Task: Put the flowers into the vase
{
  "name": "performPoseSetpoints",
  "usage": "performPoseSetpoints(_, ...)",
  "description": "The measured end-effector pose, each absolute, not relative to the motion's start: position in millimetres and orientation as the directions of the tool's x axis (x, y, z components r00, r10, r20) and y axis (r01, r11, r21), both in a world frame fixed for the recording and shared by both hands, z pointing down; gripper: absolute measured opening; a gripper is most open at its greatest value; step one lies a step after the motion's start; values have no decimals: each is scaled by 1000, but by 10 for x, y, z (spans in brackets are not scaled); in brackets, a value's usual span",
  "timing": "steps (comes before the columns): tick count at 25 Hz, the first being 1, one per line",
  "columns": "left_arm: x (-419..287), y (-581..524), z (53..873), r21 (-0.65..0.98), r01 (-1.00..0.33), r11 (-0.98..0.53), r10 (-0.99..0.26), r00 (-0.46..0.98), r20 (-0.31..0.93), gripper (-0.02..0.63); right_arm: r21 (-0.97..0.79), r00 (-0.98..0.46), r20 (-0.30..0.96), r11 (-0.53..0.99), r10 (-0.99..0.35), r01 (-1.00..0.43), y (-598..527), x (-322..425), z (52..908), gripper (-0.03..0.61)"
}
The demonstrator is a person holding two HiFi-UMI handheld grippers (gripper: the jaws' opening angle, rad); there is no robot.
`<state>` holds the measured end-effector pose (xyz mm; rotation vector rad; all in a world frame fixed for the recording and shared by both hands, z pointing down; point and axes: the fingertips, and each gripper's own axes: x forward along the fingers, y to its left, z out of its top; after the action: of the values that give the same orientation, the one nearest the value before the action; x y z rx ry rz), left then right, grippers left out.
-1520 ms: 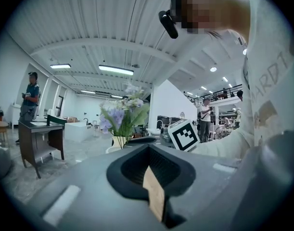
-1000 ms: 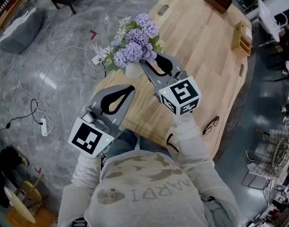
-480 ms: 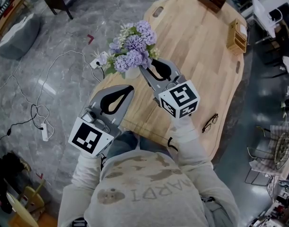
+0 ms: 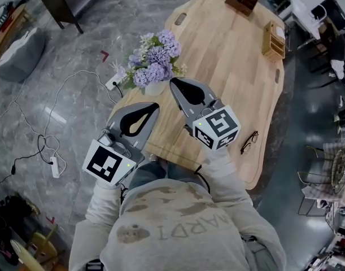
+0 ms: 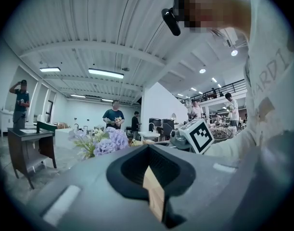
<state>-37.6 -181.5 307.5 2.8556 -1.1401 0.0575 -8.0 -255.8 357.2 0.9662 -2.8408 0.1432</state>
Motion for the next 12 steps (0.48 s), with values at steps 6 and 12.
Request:
performPoseSetpoints(6,-377,-1748,2997,27,-679,-734,-677,734,47,0,-16,-810,128,815,-573,-579,-2235,-149,3366,29)
performPoseSetpoints(12,-358,-1726,3023,14,-678,-735,-676,734,62,0,-6,-803,150,811,-577,-585,-2199,-171,3430,31)
